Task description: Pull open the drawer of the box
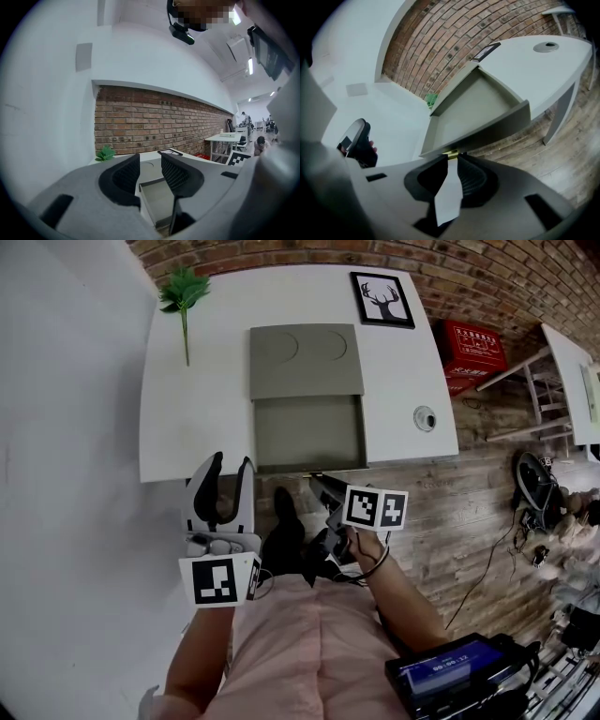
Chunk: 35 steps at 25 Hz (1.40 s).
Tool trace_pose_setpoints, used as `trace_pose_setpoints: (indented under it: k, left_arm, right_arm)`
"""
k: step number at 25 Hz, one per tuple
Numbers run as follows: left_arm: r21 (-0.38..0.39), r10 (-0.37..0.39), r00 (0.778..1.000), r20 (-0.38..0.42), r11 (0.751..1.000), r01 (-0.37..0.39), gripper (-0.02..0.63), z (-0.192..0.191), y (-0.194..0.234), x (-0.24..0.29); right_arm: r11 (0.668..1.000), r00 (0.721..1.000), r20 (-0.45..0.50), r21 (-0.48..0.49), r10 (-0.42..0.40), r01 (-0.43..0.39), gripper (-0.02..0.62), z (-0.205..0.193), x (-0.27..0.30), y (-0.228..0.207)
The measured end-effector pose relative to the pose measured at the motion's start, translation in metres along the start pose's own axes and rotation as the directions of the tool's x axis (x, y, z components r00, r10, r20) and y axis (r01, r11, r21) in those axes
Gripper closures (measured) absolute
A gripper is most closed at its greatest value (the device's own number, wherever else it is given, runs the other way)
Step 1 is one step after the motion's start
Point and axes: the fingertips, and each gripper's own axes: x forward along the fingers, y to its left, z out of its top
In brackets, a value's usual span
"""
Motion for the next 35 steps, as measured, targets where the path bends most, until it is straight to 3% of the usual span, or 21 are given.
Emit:
trace_pose_setpoints:
  k: [11,18,21,24,27,31,35]
  left_arm:
    - [0.006,0.003,1.000,0.004,1.000,-0.003,0.456,0.002,0.002,-0.003]
    - [0.010,-0.004,1.000,0.015,1.000,0.004,0.455,0.002,0.000,0.000]
    - [0.014,-0.010,0.999,0.038,1.000,0.010,0.456,0.012,-0.007,0.000]
    - [0.014,-0.018,0.997,0.077,1.000,0.017,0.456,0.038,-0.017,-0.006]
    - [0.007,-0.028,0.989,0.144,1.000,0.027,0.456,0.074,-0.021,0.000]
    - [0.020,-0.017,0.972,0.235,1.000,0.013,0.463,0.129,-0.019,0.007]
    - [0.048,0.005,0.959,0.285,0.999,-0.019,0.493,0.161,-0.019,0.007]
  right_arm:
    - [1.000,1.000,0.003,0.005,0.005,-0.005,0.521,0.000,0.000,-0.001]
    - [1.000,0.999,0.024,0.000,-0.030,0.030,0.448,-0.004,-0.009,-0.012]
    - [0.998,0.995,0.073,-0.015,-0.063,0.064,0.456,0.001,-0.037,-0.015]
    - [0.989,0.981,0.179,-0.116,-0.067,0.089,0.491,0.029,-0.073,0.009]
    - [0.941,0.943,0.331,-0.303,-0.044,0.150,0.534,0.080,-0.104,0.052]
    - [0.804,0.847,0.529,-0.521,0.042,0.286,0.580,0.141,-0.146,0.123]
    - [0.682,0.760,0.636,-0.614,0.131,0.396,0.589,0.168,-0.175,0.174]
